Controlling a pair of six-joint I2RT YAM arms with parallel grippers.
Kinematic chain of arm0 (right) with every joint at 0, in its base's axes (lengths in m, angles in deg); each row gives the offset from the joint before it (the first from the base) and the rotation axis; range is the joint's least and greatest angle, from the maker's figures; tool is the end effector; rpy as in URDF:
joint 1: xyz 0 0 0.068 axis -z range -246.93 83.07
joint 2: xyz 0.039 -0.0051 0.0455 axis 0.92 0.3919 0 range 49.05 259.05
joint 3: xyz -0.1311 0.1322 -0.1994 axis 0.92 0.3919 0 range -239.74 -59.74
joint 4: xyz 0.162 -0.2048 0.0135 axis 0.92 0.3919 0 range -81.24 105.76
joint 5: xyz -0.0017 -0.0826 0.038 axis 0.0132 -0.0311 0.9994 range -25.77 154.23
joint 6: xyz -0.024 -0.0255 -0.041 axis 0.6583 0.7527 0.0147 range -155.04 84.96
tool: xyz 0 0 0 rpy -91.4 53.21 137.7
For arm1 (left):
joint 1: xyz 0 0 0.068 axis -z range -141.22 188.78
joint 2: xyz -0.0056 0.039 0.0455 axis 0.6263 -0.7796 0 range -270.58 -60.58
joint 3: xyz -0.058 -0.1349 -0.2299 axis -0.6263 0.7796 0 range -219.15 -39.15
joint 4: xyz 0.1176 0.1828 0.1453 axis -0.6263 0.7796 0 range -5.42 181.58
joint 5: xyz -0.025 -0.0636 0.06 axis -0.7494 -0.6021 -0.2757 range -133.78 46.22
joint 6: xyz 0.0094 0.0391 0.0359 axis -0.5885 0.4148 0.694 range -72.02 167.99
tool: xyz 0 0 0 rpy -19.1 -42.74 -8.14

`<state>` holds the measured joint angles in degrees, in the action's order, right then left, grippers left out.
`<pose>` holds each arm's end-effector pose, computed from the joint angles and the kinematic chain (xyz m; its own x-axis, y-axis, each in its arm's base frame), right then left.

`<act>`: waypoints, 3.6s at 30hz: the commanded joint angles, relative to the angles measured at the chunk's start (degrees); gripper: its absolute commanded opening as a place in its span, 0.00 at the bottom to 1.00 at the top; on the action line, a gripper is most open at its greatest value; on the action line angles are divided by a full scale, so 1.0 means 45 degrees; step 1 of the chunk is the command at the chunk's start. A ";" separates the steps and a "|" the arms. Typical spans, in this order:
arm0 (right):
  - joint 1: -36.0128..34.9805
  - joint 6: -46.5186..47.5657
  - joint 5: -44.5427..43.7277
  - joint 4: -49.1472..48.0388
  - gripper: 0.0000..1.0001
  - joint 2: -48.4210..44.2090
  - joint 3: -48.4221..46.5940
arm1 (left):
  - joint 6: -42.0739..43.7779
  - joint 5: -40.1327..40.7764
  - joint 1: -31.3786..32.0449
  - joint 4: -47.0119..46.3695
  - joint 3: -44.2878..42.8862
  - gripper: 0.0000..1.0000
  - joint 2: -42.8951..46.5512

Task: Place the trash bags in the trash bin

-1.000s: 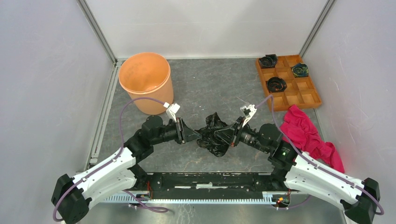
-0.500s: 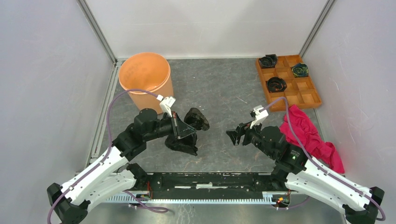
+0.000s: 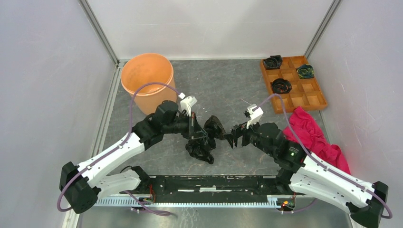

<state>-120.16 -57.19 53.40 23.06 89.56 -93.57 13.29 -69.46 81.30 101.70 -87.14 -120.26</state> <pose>0.1080 0.1332 0.2771 -0.4556 0.0090 -0.8901 -0.5505 0.7829 0.2897 0.1604 -0.1681 0.2993 -0.7981 0.0359 -0.6015 0.5287 0.5206 -0.6704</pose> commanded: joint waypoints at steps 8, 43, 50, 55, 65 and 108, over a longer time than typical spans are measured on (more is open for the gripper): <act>0.1790 0.0021 0.2740 -0.2438 0.98 0.1724 -0.0327 | -0.0035 -0.0394 0.0405 -0.1137 0.2395 0.02 0.1354; 0.3844 0.1275 0.5448 -0.3575 0.01 0.2266 -0.5502 | 0.2046 0.2224 0.0404 -0.1097 -0.4572 0.02 0.2537; 0.3892 0.0613 0.2707 -0.2766 0.00 0.1861 -0.0170 | 0.0247 0.3895 0.0414 0.1228 0.1164 0.02 0.2643; 0.3891 0.1345 0.3295 -0.2004 0.00 0.1467 -0.2255 | 0.1339 0.2400 0.0414 0.0443 -0.0496 0.02 0.3246; 0.3909 0.0941 0.1819 -0.2088 0.00 0.0947 -0.1273 | -0.0057 0.2271 0.0414 0.0118 0.1817 0.02 0.3837; 0.4036 -0.0134 0.2993 -0.0667 0.01 -0.1460 0.2840 | 0.1772 0.6527 0.0746 0.0737 -0.1233 1.00 -0.2718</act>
<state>-102.04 -55.85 68.09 20.94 85.89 -81.94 16.61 -46.79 84.56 105.27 -89.06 -124.15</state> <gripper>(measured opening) 0.014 0.994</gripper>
